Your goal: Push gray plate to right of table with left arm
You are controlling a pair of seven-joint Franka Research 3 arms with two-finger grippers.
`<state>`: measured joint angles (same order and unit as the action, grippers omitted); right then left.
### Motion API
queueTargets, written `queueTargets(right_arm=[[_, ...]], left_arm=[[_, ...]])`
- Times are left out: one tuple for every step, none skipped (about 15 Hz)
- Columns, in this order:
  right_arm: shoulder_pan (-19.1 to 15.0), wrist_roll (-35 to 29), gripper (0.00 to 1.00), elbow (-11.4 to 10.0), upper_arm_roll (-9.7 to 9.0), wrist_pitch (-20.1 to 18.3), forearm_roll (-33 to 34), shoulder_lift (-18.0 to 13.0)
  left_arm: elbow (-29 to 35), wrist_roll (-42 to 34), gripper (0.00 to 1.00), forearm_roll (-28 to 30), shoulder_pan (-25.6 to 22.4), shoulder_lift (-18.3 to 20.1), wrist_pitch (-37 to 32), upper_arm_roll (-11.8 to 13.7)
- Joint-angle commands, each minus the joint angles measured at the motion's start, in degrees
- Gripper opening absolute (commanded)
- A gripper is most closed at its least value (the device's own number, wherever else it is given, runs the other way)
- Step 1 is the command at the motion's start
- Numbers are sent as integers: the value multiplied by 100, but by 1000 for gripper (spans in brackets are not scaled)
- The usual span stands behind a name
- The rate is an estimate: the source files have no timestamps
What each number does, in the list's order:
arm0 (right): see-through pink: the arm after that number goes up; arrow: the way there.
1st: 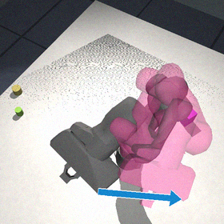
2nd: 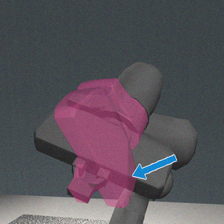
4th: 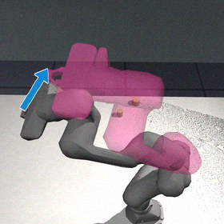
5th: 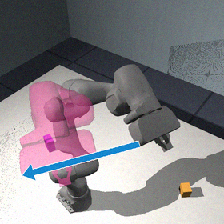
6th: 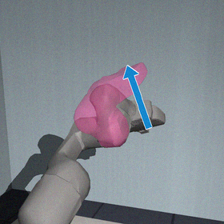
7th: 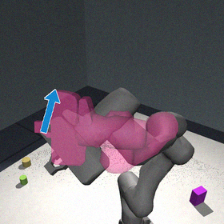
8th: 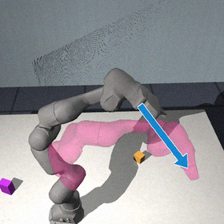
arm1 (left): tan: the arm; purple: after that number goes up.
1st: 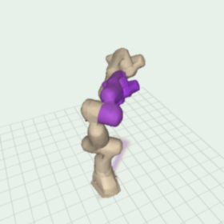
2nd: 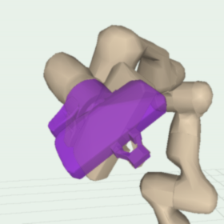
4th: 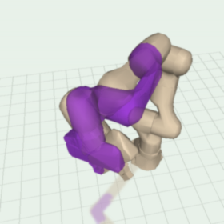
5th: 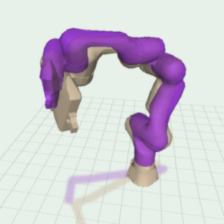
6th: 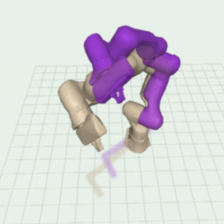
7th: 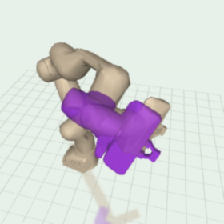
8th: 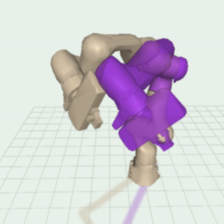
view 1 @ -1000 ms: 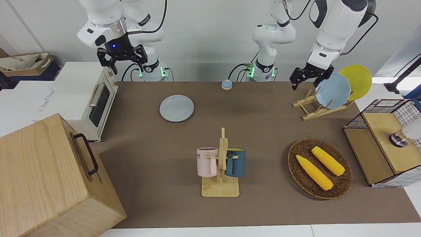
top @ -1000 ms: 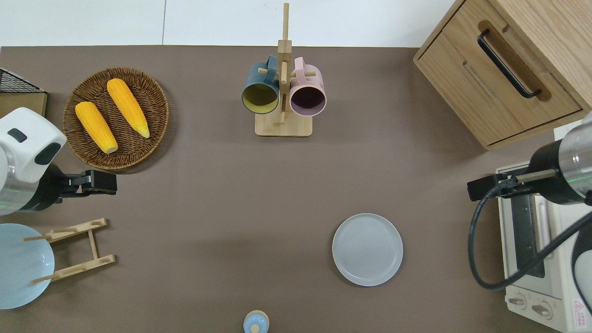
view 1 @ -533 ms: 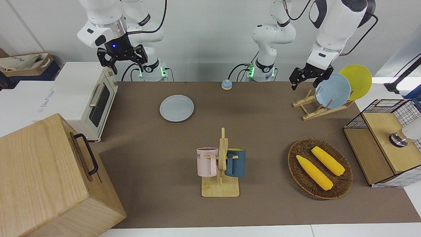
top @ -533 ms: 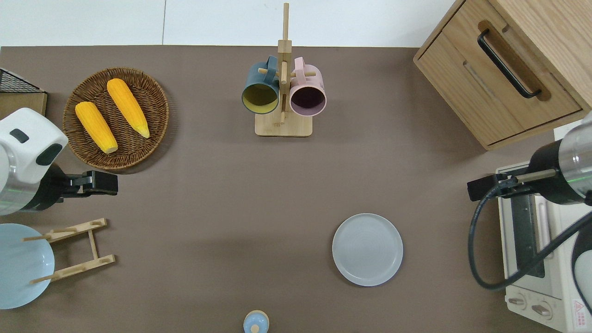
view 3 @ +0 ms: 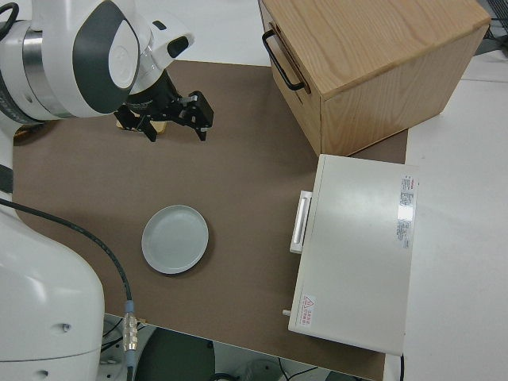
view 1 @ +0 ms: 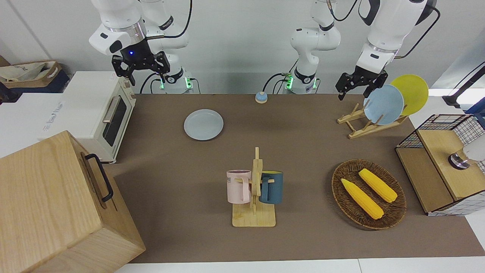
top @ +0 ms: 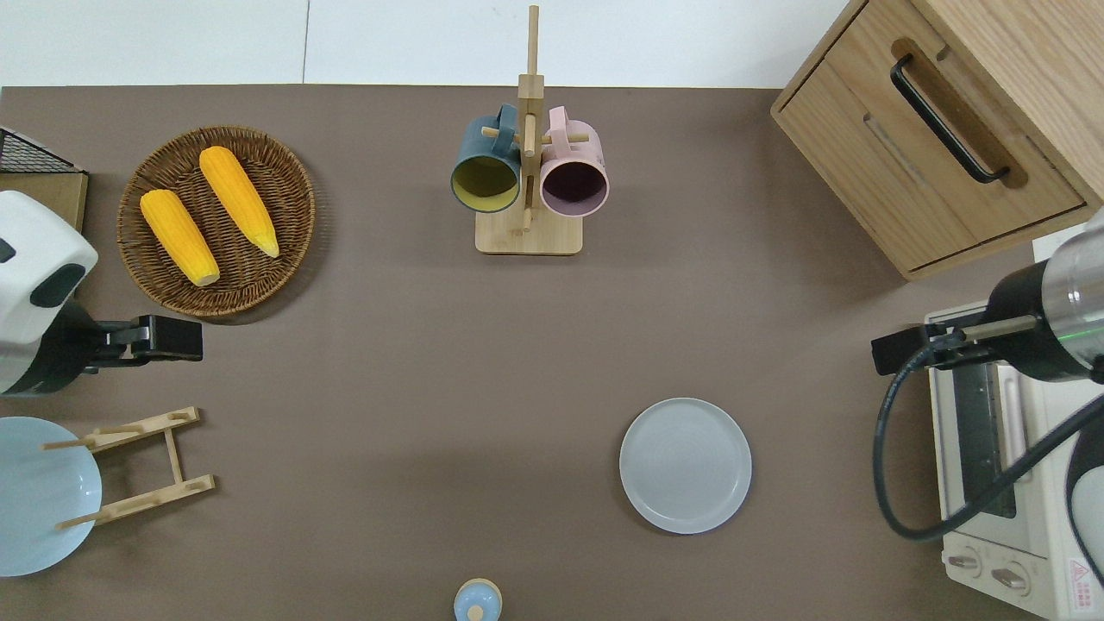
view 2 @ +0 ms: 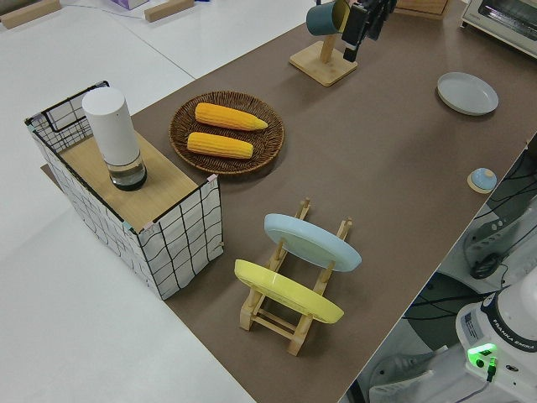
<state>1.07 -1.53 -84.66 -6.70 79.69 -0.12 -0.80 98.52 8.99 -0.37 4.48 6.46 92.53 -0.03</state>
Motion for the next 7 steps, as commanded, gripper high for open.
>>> queueTargets(right_arm=[[-116, -5, 983, 46, -77, -85, -59, -17], [-116, -5, 983, 46, -77, -85, -59, -17], [-116, -5, 983, 46, -86, -85, -59, -17], [-116, -5, 983, 46, -86, -85, -59, -17], [-116, -5, 983, 46, -86, -85, -59, -17], [-116, -5, 983, 46, -86, -85, -59, -17], [-116, -5, 983, 46, -86, -85, -59, -17]], left_arm=[[-184, -38, 995, 2, -61, 5, -410, -6], [-175, -38, 995, 10, -96, 5, -455, -14], [-175, -38, 995, 10, -96, -13, -455, -6], [-158, -38, 995, 10, -88, -13, -455, -6], [-131, -29, 998, 2, -96, -13, -455, -6], [-122, -29, 1000, 2, -96, -4, -455, -6], [-114, -29, 1000, 2, -96, -4, -455, -6]])
